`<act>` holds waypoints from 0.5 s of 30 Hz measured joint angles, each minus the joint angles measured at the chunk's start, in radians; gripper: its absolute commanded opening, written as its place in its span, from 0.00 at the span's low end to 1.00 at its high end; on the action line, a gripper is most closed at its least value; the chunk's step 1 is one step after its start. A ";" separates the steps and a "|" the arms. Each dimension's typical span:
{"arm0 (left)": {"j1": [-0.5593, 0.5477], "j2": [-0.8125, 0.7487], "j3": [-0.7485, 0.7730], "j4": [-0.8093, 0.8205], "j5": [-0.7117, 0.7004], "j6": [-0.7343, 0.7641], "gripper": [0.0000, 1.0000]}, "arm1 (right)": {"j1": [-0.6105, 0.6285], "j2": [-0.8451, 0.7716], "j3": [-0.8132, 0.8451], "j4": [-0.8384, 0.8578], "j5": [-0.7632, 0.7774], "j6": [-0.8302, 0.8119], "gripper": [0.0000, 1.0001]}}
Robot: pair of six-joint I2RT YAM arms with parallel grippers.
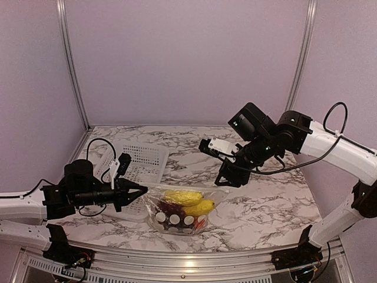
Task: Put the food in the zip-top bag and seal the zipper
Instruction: Pass from the left arm to the right
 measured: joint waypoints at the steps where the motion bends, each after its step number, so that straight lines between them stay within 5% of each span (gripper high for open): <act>1: 0.000 0.013 0.003 0.000 0.006 0.001 0.00 | 0.000 0.018 0.033 0.002 -0.021 0.000 0.47; 15: 0.000 0.035 0.050 0.011 0.025 0.010 0.01 | 0.057 0.208 0.138 0.068 -0.314 0.007 0.43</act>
